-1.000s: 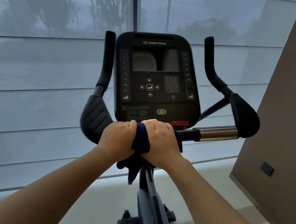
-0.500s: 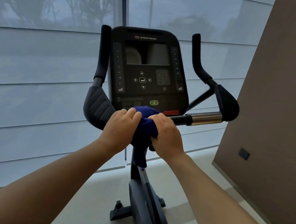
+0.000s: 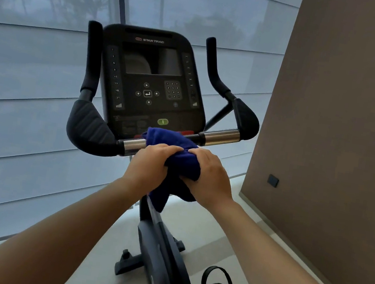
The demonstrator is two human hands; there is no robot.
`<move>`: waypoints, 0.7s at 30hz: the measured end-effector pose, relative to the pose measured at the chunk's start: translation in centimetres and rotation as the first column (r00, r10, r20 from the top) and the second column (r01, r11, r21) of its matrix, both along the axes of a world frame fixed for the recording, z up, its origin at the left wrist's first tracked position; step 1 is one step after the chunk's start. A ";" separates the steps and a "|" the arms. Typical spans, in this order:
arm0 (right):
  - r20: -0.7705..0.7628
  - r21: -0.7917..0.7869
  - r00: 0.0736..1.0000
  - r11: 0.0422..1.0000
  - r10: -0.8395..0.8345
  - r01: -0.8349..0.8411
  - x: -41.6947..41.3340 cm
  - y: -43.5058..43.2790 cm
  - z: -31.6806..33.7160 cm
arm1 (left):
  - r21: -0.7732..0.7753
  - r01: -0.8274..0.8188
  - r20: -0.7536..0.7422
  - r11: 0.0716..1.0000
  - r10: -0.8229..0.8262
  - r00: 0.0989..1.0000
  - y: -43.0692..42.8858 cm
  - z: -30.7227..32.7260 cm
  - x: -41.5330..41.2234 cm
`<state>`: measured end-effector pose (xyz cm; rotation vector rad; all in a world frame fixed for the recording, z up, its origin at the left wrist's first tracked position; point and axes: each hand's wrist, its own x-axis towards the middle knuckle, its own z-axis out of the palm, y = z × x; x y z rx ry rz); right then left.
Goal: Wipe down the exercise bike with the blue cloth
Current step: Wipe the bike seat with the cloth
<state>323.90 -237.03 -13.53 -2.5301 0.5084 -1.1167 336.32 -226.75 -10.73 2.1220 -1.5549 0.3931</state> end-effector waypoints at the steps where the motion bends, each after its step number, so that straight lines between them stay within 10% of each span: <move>1: 0.001 0.016 1.000 1.000 -0.012 0.012 -1.0 -0.3 -0.2 | -0.017 0.015 -0.011 1.000 -0.016 1.000 -0.2 0.0 -0.7; 21: -0.182 0.413 0.983 0.908 0.004 0.072 -23.9 -1.5 -11.4 | 0.095 -0.010 -0.295 0.995 0.038 0.955 -0.3 -11.0 -21.5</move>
